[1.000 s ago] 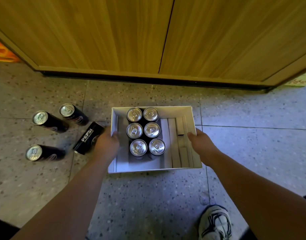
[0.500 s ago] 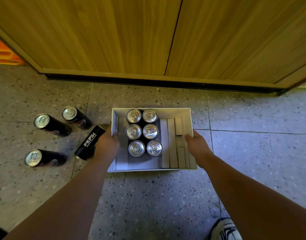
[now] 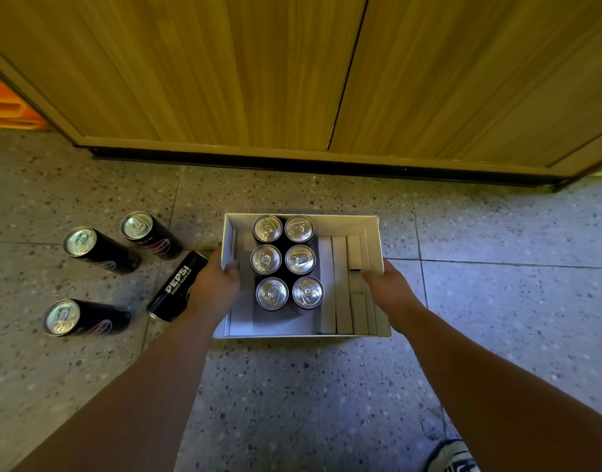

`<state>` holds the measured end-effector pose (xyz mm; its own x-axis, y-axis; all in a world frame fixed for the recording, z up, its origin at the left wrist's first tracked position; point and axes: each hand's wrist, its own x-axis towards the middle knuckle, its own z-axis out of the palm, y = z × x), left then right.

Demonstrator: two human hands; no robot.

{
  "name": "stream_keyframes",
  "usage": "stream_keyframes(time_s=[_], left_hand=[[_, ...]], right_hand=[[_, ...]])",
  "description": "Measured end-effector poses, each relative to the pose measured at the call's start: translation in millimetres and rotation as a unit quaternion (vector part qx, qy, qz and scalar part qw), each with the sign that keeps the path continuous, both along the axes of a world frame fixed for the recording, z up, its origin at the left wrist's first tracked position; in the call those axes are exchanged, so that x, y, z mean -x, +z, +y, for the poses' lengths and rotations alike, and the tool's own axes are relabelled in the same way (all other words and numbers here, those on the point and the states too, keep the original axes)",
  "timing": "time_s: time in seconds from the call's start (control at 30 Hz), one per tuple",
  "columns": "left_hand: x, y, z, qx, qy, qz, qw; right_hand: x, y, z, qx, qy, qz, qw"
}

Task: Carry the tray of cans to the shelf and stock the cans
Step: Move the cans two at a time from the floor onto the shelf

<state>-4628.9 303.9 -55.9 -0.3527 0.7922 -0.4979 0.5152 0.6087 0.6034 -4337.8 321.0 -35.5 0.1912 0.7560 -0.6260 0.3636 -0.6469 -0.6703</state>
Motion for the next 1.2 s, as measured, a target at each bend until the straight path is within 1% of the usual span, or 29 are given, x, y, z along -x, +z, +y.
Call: stream_keyframes(time_s=[0.07, 0.17, 0.27, 0.33, 0.4, 0.47, 0.5, 0.57, 0.63, 0.73, 0.8, 0.97, 1.1, 1.2], left_hand=[[-1, 10, -8, -0.031, -0.005, -0.008, 0.999], [-8, 30, -24, -0.119, -0.026, 0.049, 0.991], [-26, 47, -43, -0.206, -0.039, 0.109, 0.972], [-38, 51, -56, -0.246, -0.056, 0.117, 0.96], [-47, 47, -65, -0.227, -0.062, 0.059, 0.97], [-52, 40, -71, -0.181, -0.058, -0.009, 0.982], [-53, 37, -74, -0.161, -0.059, -0.02, 0.985], [-52, 33, -77, -0.129, -0.069, -0.009, 0.989], [-49, 28, -75, -0.092, -0.075, 0.013, 0.993], [-49, 21, -66, -0.02, -0.081, 0.047, 0.995], [-51, 19, -60, 0.008, -0.089, 0.051, 0.995], [-56, 23, -49, 0.005, -0.076, 0.037, 0.996], [-54, 21, -48, -0.006, -0.065, 0.052, 0.996], [-56, 20, -51, -0.019, -0.062, 0.049, 0.997]], right_hand=[[2, 0, 1, -0.023, -0.013, -0.008, 1.0], [10, 3, -2, -0.085, -0.005, -0.084, 0.993], [15, 12, -18, -0.181, 0.036, -0.166, 0.969], [16, 22, -35, -0.241, 0.086, -0.208, 0.944], [19, 28, -49, -0.26, 0.131, -0.196, 0.936], [23, 26, -60, -0.229, 0.177, -0.151, 0.945], [26, 24, -64, -0.205, 0.194, -0.129, 0.95], [30, 15, -68, -0.166, 0.227, -0.097, 0.955], [33, 6, -67, -0.145, 0.243, -0.091, 0.955], [37, -4, -57, -0.115, 0.23, -0.085, 0.963], [43, -8, -51, -0.104, 0.23, -0.076, 0.965], [64, -19, -38, -0.134, 0.245, -0.054, 0.959], [73, -19, -39, -0.142, 0.216, -0.048, 0.965], [72, -13, -42, -0.147, 0.213, -0.054, 0.964]])
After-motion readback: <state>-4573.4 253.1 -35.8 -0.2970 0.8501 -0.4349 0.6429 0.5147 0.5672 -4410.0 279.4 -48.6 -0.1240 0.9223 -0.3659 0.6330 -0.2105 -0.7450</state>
